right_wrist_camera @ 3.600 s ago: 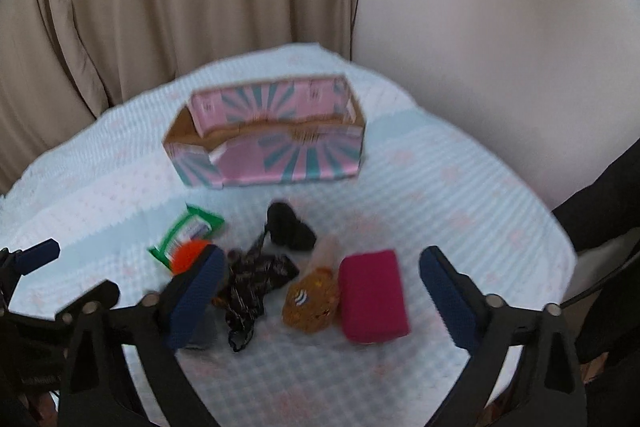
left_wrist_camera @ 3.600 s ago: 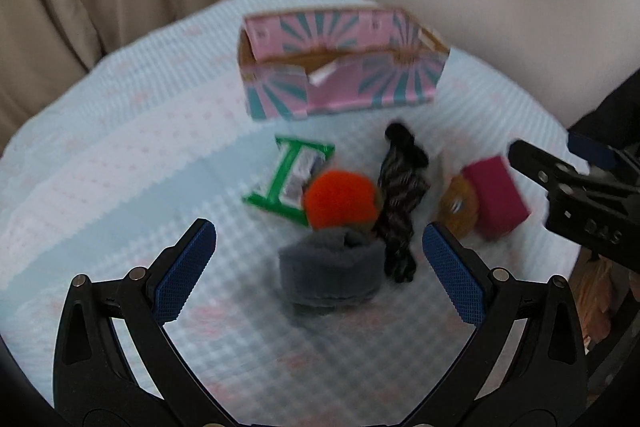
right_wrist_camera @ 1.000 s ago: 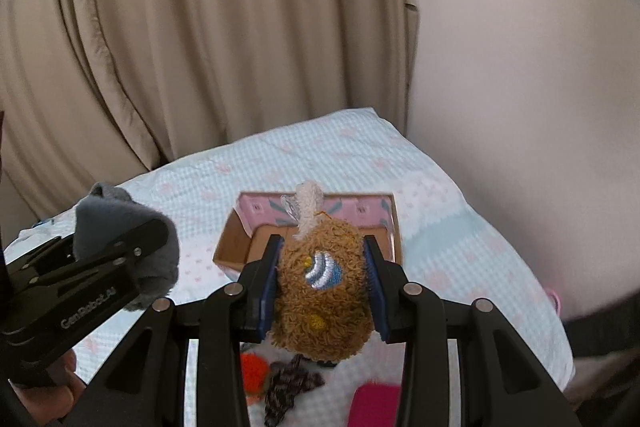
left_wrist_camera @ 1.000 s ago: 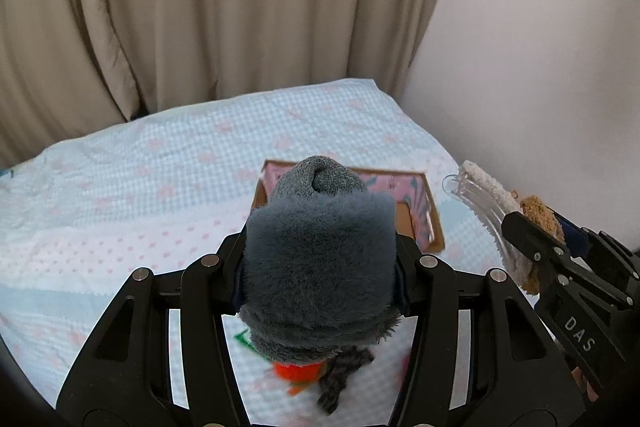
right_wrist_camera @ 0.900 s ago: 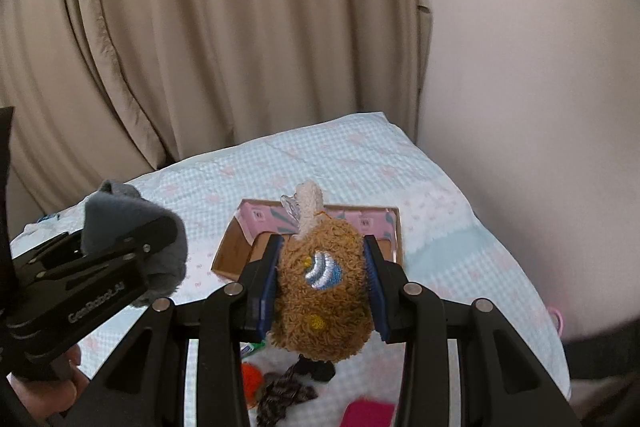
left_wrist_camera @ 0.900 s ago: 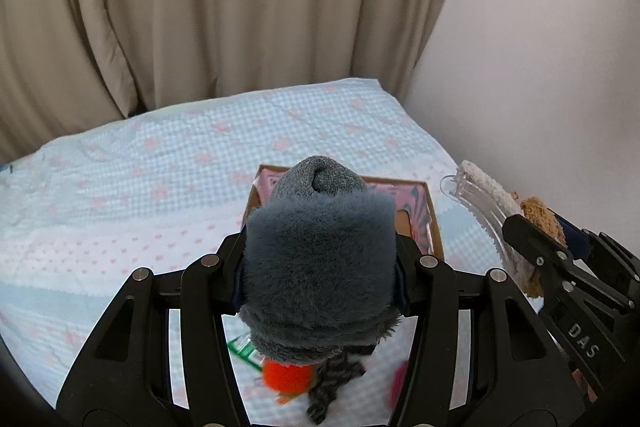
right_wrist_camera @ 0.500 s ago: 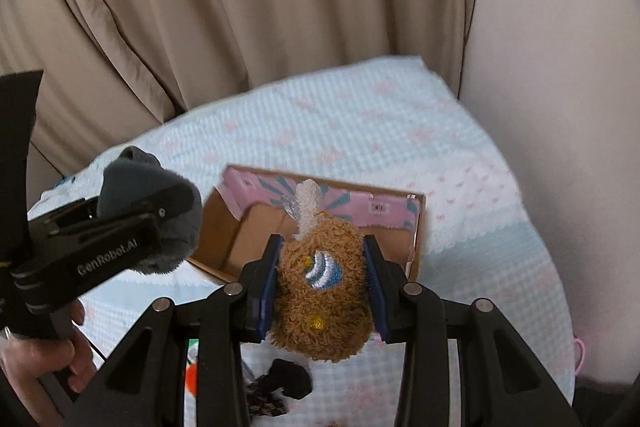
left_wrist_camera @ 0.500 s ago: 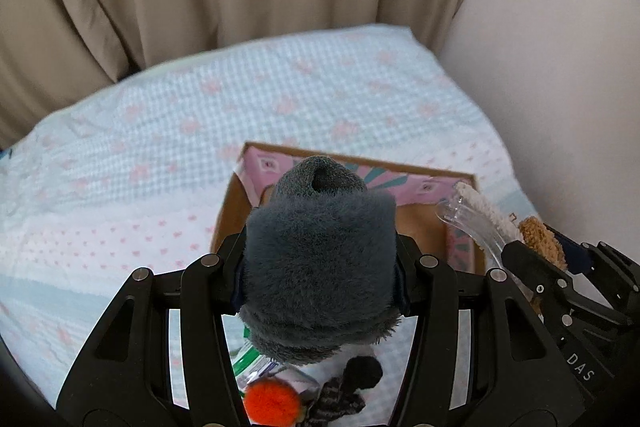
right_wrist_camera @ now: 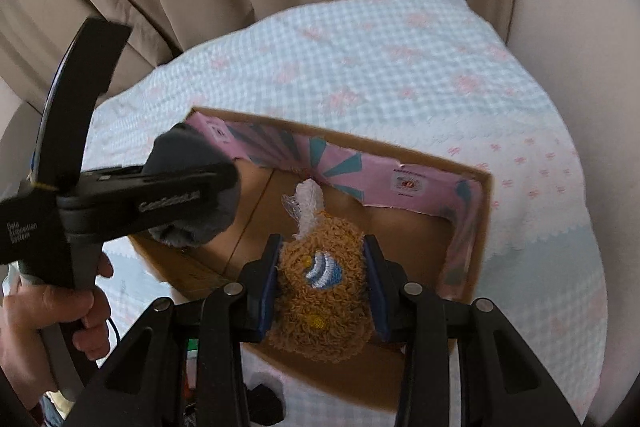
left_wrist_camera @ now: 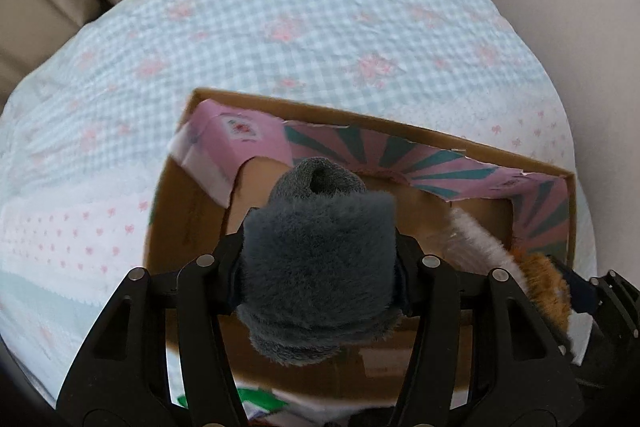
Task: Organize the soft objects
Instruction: 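Carry grey sock and brown plush into the pink box with both tools, release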
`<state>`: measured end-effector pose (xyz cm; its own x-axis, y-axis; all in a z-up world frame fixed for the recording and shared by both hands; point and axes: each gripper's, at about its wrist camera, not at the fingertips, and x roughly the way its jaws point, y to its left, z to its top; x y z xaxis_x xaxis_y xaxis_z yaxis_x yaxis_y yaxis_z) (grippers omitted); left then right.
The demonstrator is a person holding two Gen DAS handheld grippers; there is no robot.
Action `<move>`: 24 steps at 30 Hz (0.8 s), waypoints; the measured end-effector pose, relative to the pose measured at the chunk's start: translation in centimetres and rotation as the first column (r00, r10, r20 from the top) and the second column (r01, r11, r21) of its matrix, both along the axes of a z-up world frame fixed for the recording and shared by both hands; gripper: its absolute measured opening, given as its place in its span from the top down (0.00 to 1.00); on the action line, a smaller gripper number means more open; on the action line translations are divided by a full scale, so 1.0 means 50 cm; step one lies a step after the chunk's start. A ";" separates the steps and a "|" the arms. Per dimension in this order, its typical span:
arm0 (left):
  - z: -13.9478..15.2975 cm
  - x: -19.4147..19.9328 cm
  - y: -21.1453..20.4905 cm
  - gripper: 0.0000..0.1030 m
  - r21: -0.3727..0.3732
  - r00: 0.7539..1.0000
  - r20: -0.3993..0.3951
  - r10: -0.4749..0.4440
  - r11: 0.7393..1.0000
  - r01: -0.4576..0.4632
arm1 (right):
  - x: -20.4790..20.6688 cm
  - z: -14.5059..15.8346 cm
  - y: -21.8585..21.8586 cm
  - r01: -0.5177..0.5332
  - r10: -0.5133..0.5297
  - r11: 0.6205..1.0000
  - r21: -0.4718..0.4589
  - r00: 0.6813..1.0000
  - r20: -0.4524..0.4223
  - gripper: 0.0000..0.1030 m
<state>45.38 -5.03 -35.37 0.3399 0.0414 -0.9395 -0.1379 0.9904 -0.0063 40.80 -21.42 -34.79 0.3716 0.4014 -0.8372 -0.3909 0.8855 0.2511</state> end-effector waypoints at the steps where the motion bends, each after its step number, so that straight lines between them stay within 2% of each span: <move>1: -0.002 0.004 -0.006 0.29 0.008 1.000 0.003 -0.013 1.000 0.013 | 0.005 -0.010 0.005 -0.009 0.009 1.000 -0.002 1.000 -0.010 0.65; 2: -0.001 0.007 -0.008 0.11 0.010 1.000 0.008 -0.018 1.000 0.018 | 0.007 -0.017 0.009 -0.020 0.020 1.000 0.000 1.000 -0.019 0.61; 3: 0.000 0.009 -0.009 0.00 0.011 1.000 0.014 -0.022 1.000 0.022 | 0.011 -0.028 0.015 -0.034 0.034 0.999 -0.004 0.999 -0.035 0.60; 4: 0.003 0.010 -0.008 0.00 0.016 0.999 0.021 -0.024 1.000 0.024 | 0.014 -0.035 0.016 -0.044 0.044 0.999 -0.015 0.998 -0.043 0.58; 5: 0.004 0.015 -0.006 0.00 0.018 0.999 0.022 -0.027 0.999 0.026 | 0.014 -0.043 0.022 -0.058 0.057 0.998 -0.031 0.997 -0.046 0.49; 6: 0.001 0.016 -0.006 0.00 0.022 0.999 0.017 -0.030 0.999 0.029 | 0.012 -0.046 0.027 -0.069 0.068 0.997 -0.042 0.997 -0.044 0.39; 7: -0.001 0.019 -0.005 0.00 0.025 0.999 0.010 -0.031 0.999 0.030 | 0.010 -0.051 0.031 -0.085 0.083 0.995 -0.049 0.996 -0.042 0.09; 8: -0.001 0.022 -0.003 0.00 0.025 1.000 0.006 -0.030 0.999 0.030 | 0.007 -0.055 0.033 -0.098 0.096 0.994 -0.050 0.995 -0.039 0.00; 16: 0.041 0.003 0.014 0.00 0.012 1.000 0.024 -0.001 1.000 0.001 | -0.017 -0.036 0.024 -0.114 0.115 0.993 -0.040 0.993 0.017 0.00; 24: 0.146 -0.044 0.018 0.00 0.022 0.994 0.108 0.002 1.000 -0.004 | -0.048 0.059 0.014 -0.091 0.095 0.995 -0.039 0.991 0.098 0.00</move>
<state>43.19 -4.15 -28.09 0.4394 0.0627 -0.8961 -0.1408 0.9900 0.0002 38.38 -20.73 -31.82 0.4165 0.4100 -0.8114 -0.4934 0.8516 0.1770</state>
